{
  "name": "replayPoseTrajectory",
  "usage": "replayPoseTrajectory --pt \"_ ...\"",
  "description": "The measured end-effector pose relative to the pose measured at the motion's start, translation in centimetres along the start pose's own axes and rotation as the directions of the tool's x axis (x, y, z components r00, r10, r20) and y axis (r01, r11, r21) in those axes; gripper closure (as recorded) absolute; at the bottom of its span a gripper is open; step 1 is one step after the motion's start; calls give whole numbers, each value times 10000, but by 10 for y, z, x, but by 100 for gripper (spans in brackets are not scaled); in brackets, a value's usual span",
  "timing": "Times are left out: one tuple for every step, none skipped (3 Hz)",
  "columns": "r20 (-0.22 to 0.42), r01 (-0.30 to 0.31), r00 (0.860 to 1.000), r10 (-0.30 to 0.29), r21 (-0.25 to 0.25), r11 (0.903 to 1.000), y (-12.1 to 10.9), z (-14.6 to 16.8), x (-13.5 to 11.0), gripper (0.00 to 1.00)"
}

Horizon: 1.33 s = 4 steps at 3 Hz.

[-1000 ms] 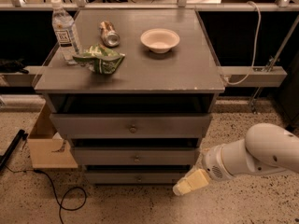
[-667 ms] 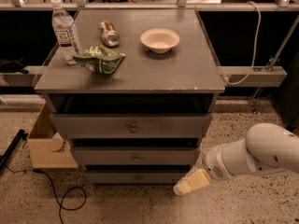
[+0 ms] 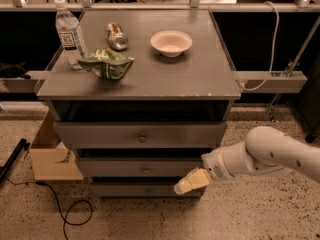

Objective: Open bottom drawer

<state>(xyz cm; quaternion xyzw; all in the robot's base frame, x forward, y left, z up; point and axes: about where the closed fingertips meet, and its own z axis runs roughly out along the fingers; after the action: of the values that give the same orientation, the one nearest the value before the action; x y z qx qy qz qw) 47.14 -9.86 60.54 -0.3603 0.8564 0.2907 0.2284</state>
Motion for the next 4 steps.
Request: replayPoseTrajectory --pt "774 -314 9964 334 -270 9991 -11 18 -7 0" --pt "1406 -925 9850 997 -570 9941 -7 42 7 0" --pt "1067 -1096 9874 1170 -727 9913 -17 102 -9 0" --pt "1181 -1209 9844 1304 -843 9891 -15 106 -4 0"
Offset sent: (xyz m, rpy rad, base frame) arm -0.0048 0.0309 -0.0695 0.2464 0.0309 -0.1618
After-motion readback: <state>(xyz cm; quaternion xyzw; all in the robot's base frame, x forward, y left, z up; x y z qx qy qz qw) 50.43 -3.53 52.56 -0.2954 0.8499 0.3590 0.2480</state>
